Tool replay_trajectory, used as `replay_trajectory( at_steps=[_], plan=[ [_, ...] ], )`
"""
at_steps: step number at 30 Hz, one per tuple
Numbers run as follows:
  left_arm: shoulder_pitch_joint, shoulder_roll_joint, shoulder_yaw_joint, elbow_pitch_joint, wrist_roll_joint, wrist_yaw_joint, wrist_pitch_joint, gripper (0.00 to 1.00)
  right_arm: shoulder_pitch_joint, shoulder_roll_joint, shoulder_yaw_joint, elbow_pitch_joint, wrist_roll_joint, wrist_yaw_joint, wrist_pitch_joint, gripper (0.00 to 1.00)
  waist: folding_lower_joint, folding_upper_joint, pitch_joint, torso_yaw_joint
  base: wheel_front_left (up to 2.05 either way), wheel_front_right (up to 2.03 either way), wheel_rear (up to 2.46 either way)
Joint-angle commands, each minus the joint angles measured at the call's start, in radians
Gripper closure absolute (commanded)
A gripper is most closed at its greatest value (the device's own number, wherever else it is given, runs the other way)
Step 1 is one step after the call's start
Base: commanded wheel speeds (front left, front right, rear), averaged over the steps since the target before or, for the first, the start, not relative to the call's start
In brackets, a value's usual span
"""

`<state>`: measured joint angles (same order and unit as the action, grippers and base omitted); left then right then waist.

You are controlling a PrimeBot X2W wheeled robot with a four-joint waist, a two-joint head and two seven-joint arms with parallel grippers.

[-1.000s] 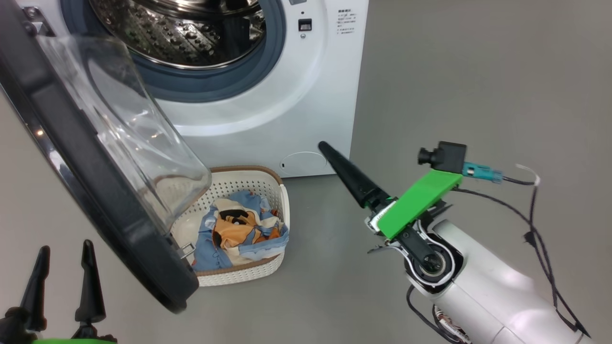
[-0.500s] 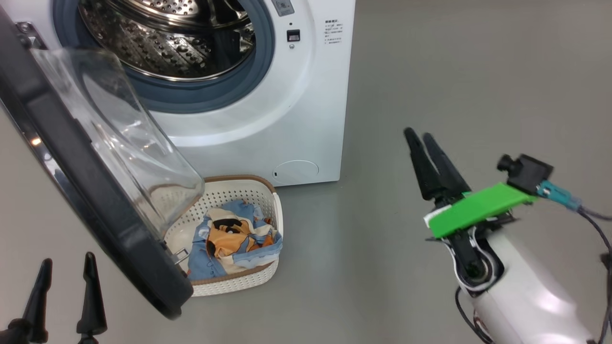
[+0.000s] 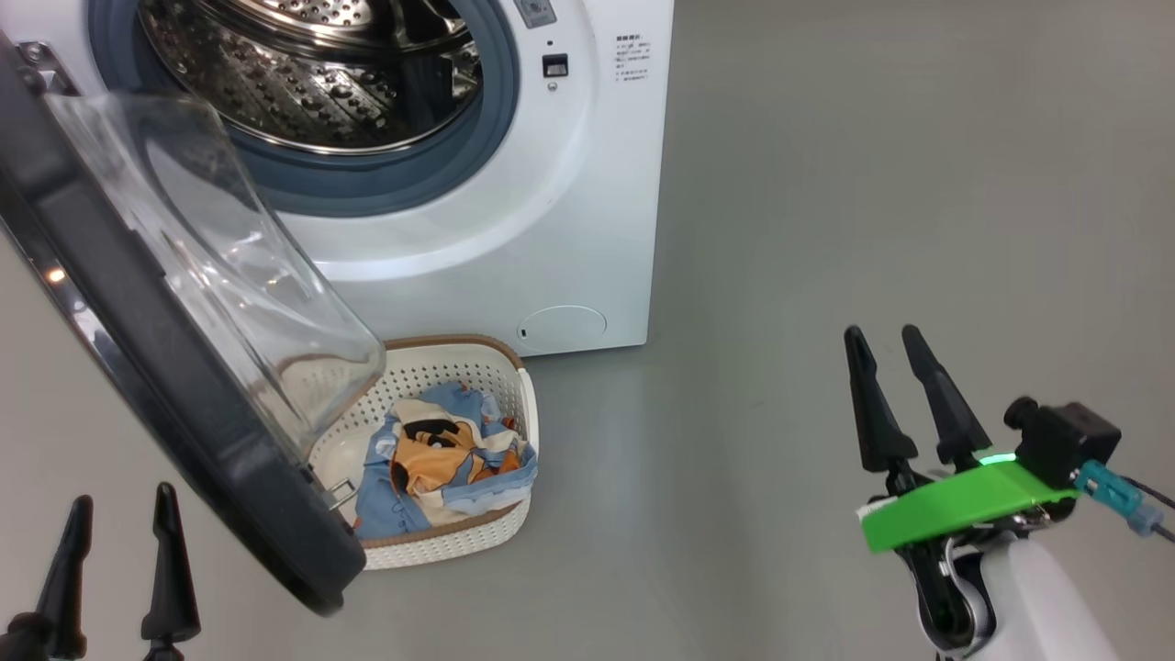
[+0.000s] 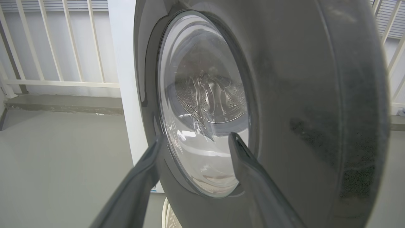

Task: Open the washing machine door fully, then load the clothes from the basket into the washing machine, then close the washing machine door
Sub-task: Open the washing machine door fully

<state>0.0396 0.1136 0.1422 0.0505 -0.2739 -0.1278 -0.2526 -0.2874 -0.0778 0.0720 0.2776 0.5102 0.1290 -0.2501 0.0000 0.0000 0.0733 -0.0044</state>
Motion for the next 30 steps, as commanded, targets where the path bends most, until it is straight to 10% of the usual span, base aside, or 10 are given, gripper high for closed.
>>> replay_trajectory(
  at_steps=[1, 10, 30],
  plan=[
    [-0.013, 0.014, 0.038, -0.027, 0.010, -0.003, -0.009, 0.00, 0.011, 0.012, 0.010, -0.041, -0.036, 0.002, -0.012, 0.00, 0.0000, 0.0000, -0.001, 0.001, 0.00, 0.00, 0.00],
    [-0.004, 0.006, 0.046, -0.025, 0.015, -0.003, -0.009, 0.00, 0.115, 0.027, -0.065, -0.124, -0.289, 0.002, -0.012, 0.00, 0.0000, 0.0000, -0.005, 0.005, 0.00, 0.00, 0.00],
    [0.000, 0.013, 0.027, 0.016, 0.036, -0.003, -0.009, 0.00, 0.157, 0.027, -0.117, -0.089, -0.464, 0.002, -0.012, 0.00, 0.0000, 0.0000, -0.010, 0.013, 0.00, 0.00, 0.00]
  ],
)
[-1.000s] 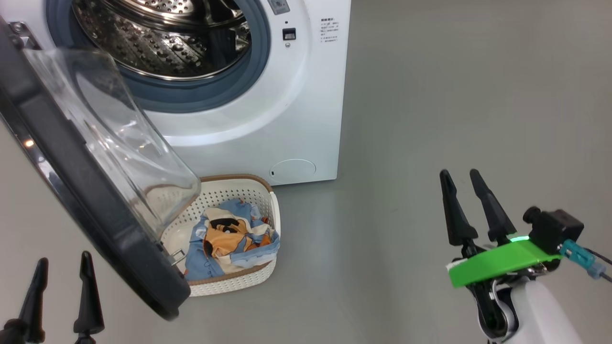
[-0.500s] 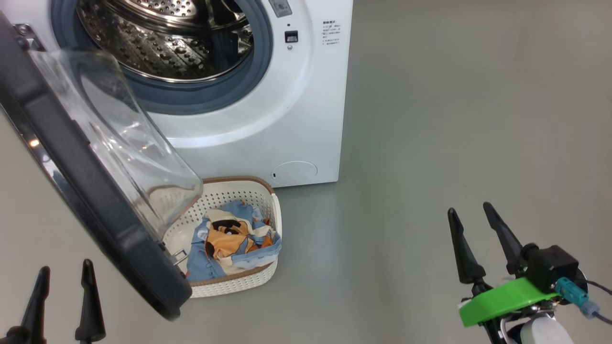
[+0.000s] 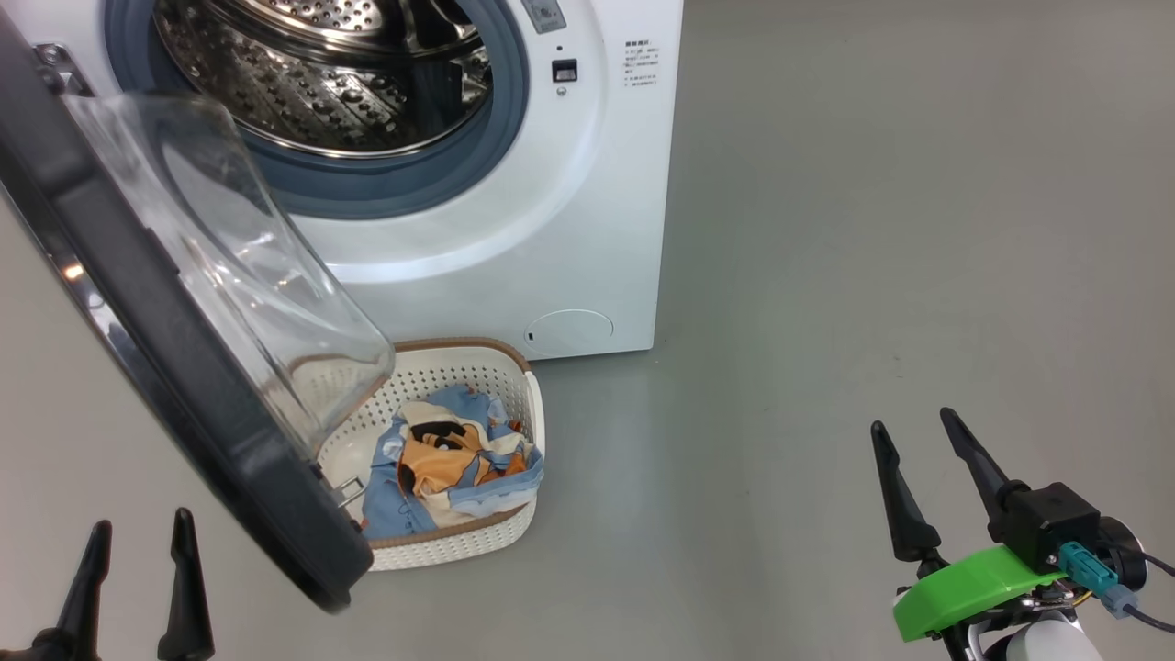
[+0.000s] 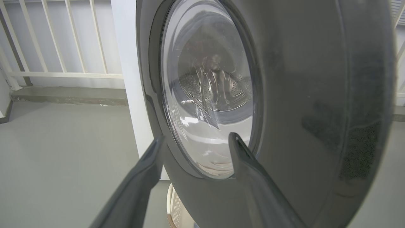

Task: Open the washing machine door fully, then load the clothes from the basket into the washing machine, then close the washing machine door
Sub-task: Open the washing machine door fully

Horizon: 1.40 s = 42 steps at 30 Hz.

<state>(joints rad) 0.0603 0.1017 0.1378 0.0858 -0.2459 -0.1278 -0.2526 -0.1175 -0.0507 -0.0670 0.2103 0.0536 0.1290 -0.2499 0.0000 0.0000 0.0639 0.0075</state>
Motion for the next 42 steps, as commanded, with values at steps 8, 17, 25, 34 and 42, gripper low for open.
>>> replay_trajectory(
  at_steps=[8, 17, 25, 34, 42],
  plan=[
    [-0.020, 0.025, 0.031, -0.010, 0.010, -0.003, -0.009, 0.00, -0.002, 0.000, 0.004, -0.020, -0.018, 0.002, -0.012, 0.00, 0.0000, 0.0000, -0.002, 0.004, 0.00, 0.00, 0.00],
    [-0.025, 0.024, 0.033, -0.009, 0.011, -0.003, -0.009, 0.00, 0.006, 0.000, -0.004, -0.021, -0.017, 0.002, -0.012, 0.00, 0.0000, 0.0000, 0.001, 0.006, 0.00, 0.00, 0.00],
    [-0.031, 0.031, 0.025, -0.020, 0.006, -0.003, -0.009, 1.00, 0.009, 0.000, -0.006, -0.017, -0.007, 0.002, -0.012, 0.00, 0.0000, 0.0000, 0.000, 0.008, 0.00, 0.00, 0.00],
    [-0.082, 0.043, 0.098, -0.262, 0.003, -0.003, -0.009, 1.00, 0.013, 0.000, -0.012, -0.015, -0.004, 0.002, -0.012, 0.00, 0.0000, 0.0000, -0.003, 0.015, 0.00, 0.00, 0.00],
    [-0.150, 0.076, 0.073, -0.522, -0.009, -0.003, -0.009, 1.00, 0.024, 0.000, -0.011, -0.011, -0.003, 0.002, -0.012, 0.00, 0.0000, 0.0000, -0.007, 0.017, 0.00, 0.00, 0.00]
  ],
)
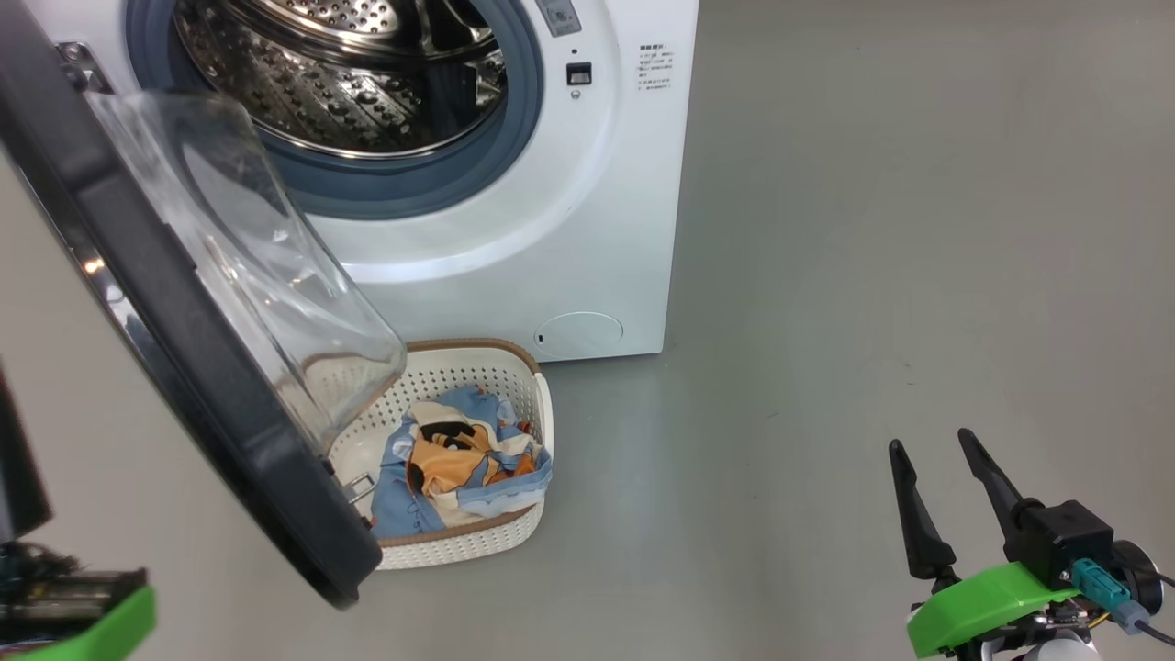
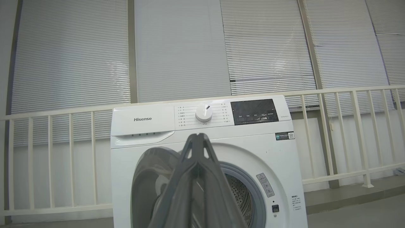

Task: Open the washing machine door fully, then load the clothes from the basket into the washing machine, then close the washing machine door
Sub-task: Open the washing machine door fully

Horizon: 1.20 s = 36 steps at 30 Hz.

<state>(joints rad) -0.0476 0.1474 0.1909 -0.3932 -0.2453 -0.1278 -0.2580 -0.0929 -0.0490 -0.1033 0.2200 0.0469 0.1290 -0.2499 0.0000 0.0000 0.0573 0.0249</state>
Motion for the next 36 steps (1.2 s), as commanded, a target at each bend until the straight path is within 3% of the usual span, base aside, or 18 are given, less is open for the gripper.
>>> replay_trajectory(
  at_steps=[1, 11, 20, 30, 36],
  plan=[
    [-0.047, 0.037, 0.001, -0.070, -0.010, -0.003, -0.004, 1.00, 0.000, -0.001, 0.026, -0.019, 0.004, 0.002, -0.012, 0.00, 0.0000, 0.0000, -0.001, 0.000, 0.00, 0.00, 0.00],
    [-0.059, 0.072, -0.280, -0.201, -0.018, -0.003, -0.004, 1.00, -0.006, -0.001, 0.039, -0.001, 0.014, 0.002, -0.012, 0.00, 0.0000, 0.0000, 0.004, -0.005, 0.00, 0.00, 0.00],
    [-0.034, 0.091, -0.504, -0.142, -0.022, -0.003, -0.004, 1.00, -0.011, -0.001, 0.053, 0.016, 0.025, 0.002, -0.012, 0.00, 0.0000, 0.0000, 0.011, -0.009, 0.00, 0.00, 0.00],
    [0.028, 0.099, -0.607, 0.017, -0.022, -0.003, -0.004, 1.00, -0.004, -0.001, 0.053, 0.014, 0.033, 0.002, -0.012, 0.00, 0.0000, 0.0000, 0.003, -0.003, 0.00, 0.00, 0.00],
    [0.049, 0.089, -0.602, 0.158, -0.039, -0.003, -0.004, 1.00, -0.003, -0.001, 0.057, 0.012, 0.038, 0.002, -0.012, 0.00, 0.0000, 0.0000, 0.003, 0.000, 0.00, 0.00, 0.00]
  ],
)
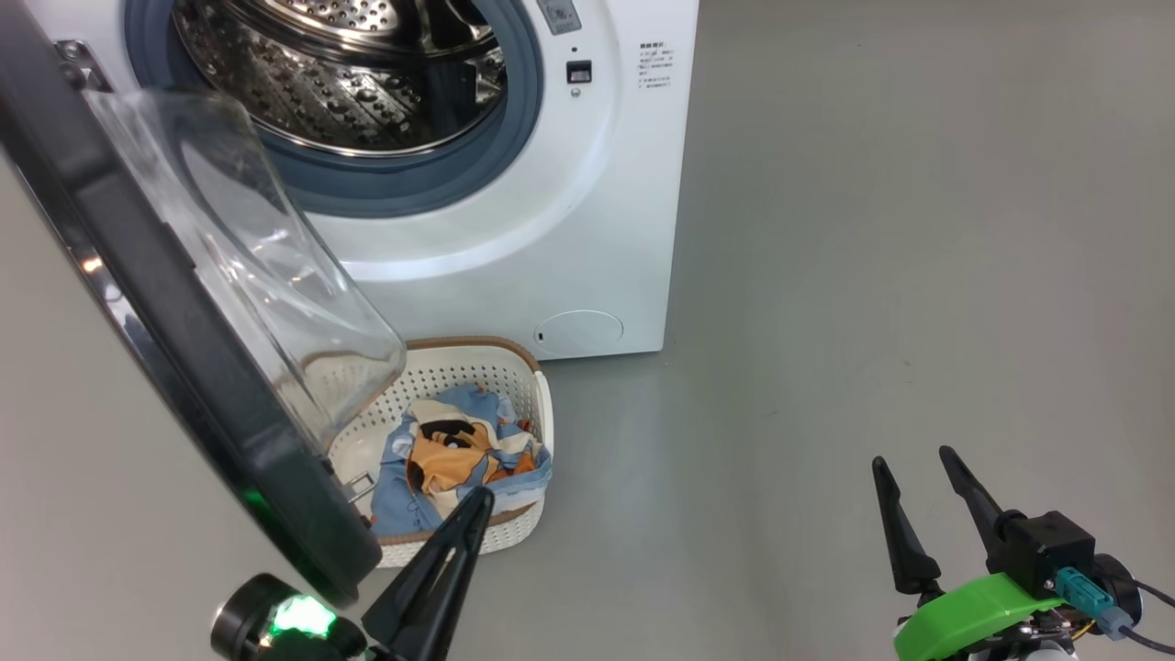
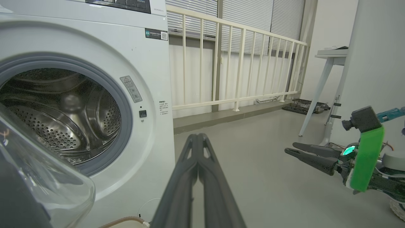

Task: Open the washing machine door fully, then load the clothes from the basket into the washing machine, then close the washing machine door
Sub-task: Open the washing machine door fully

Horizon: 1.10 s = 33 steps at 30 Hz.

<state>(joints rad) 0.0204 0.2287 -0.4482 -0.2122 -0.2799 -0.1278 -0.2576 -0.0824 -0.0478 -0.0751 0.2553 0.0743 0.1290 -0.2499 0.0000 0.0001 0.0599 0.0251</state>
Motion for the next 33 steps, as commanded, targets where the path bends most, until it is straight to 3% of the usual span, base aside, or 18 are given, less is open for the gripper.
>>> replay_trajectory(
  at_steps=[1, 12, 33],
  plan=[
    [-0.022, 0.005, 0.042, -0.004, -0.008, -0.003, -0.004, 1.00, -0.014, -0.002, 0.030, -0.024, 0.011, 0.002, -0.012, 0.00, 0.0000, -0.0001, 0.001, 0.000, 0.00, 0.00, 0.00],
    [-0.065, -0.020, 0.114, 0.152, -0.062, -0.003, -0.004, 1.00, -0.023, -0.002, 0.032, -0.036, 0.013, 0.002, -0.012, 0.00, 0.0000, -0.0001, 0.039, -0.003, 0.00, 0.00, 0.00],
    [-0.108, -0.041, 0.228, 0.253, -0.080, -0.003, -0.004, 1.00, -0.041, -0.002, 0.032, -0.030, 0.035, 0.002, -0.012, 0.00, 0.0000, -0.0001, 0.067, 0.018, 0.00, 0.00, 0.00]
  ],
)
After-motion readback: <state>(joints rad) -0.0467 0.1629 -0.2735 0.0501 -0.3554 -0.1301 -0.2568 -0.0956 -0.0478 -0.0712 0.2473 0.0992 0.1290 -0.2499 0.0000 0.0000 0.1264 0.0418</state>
